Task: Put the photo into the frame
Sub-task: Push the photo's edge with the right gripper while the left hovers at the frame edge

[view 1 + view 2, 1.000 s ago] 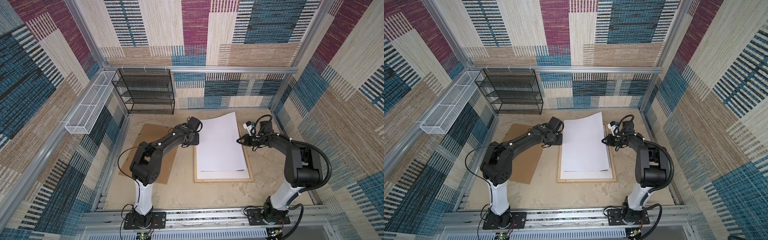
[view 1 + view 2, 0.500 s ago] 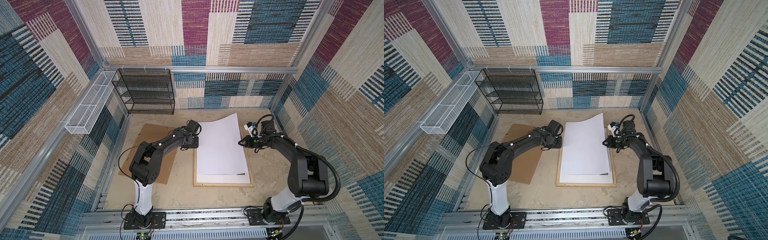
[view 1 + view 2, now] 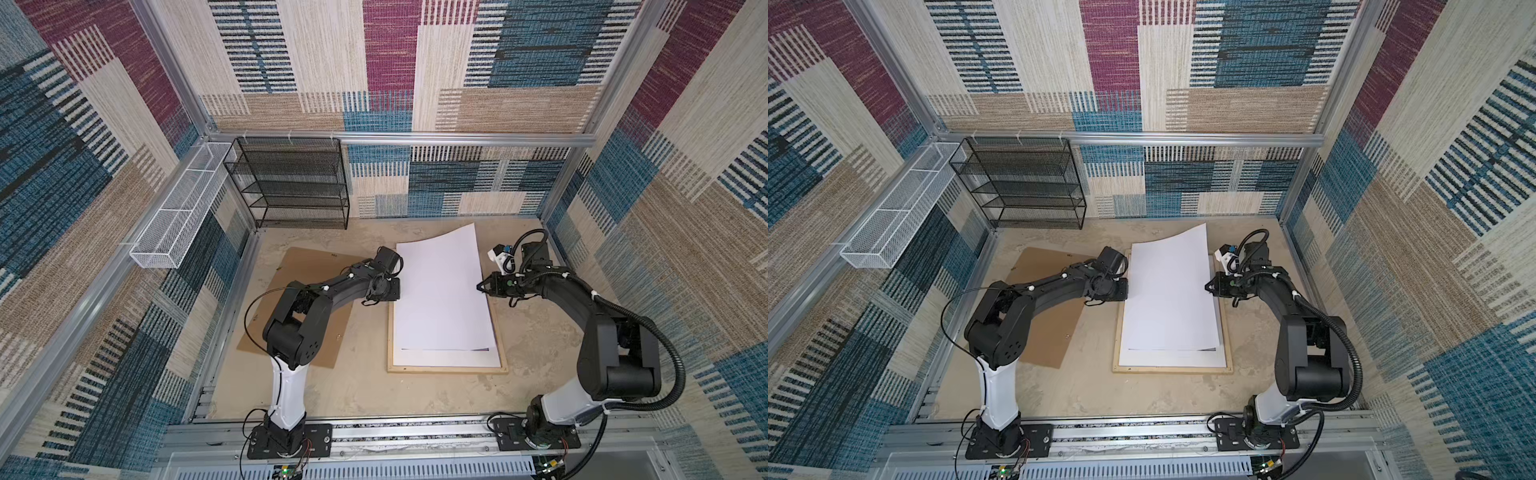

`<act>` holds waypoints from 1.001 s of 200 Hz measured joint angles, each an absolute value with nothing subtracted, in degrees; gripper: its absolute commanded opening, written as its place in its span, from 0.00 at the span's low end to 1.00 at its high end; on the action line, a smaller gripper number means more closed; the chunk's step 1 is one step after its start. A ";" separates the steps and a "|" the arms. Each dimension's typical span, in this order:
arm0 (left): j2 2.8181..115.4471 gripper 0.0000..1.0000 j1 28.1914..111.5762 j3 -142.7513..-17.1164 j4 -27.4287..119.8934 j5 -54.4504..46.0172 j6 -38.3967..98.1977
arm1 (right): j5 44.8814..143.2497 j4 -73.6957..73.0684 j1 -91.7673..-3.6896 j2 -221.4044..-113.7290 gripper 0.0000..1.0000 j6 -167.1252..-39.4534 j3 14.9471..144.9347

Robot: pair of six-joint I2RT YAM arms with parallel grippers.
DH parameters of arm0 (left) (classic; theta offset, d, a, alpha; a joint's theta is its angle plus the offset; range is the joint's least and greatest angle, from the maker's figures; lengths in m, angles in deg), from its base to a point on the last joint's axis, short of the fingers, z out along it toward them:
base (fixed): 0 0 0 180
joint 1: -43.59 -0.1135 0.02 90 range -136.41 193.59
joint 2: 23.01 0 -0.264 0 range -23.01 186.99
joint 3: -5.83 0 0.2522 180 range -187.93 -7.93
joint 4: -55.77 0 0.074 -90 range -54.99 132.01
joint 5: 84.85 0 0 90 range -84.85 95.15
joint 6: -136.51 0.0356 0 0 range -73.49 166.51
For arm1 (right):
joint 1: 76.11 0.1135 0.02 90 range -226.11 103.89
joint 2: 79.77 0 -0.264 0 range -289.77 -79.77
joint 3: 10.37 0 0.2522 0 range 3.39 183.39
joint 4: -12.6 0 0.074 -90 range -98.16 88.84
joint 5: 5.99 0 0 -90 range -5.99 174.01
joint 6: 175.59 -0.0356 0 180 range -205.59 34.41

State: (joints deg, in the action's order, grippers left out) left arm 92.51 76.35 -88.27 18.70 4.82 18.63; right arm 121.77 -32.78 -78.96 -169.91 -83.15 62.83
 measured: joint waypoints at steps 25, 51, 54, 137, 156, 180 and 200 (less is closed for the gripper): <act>94.15 0.20 76.35 -89.71 18.61 5.25 18.58 | 120.92 -32.76 -78.81 -170.31 0.00 -83.31 62.83; 95.57 0.13 76.35 -91.39 18.70 7.18 18.02 | 120.87 -32.95 -78.81 -170.61 0.00 -83.39 62.89; 95.77 0.13 76.32 -91.61 18.70 7.29 18.04 | 120.87 -33.00 -78.79 -170.64 0.00 -83.39 62.89; 99.64 0.06 74.75 -95.63 21.96 9.27 13.56 | 120.87 -33.35 -78.68 -171.42 0.00 -83.35 63.42; 99.97 0.05 74.62 -96.12 21.59 9.10 13.30 | 120.87 -33.33 -78.57 -171.44 0.00 -83.33 63.42; 100.08 0.05 74.47 -96.27 21.37 8.60 13.27 | 120.85 -33.33 -78.42 -171.75 0.00 -83.11 63.51; 99.99 0.05 74.34 -96.20 21.41 8.20 13.27 | 120.42 -33.37 -78.42 -172.41 0.02 -83.11 63.75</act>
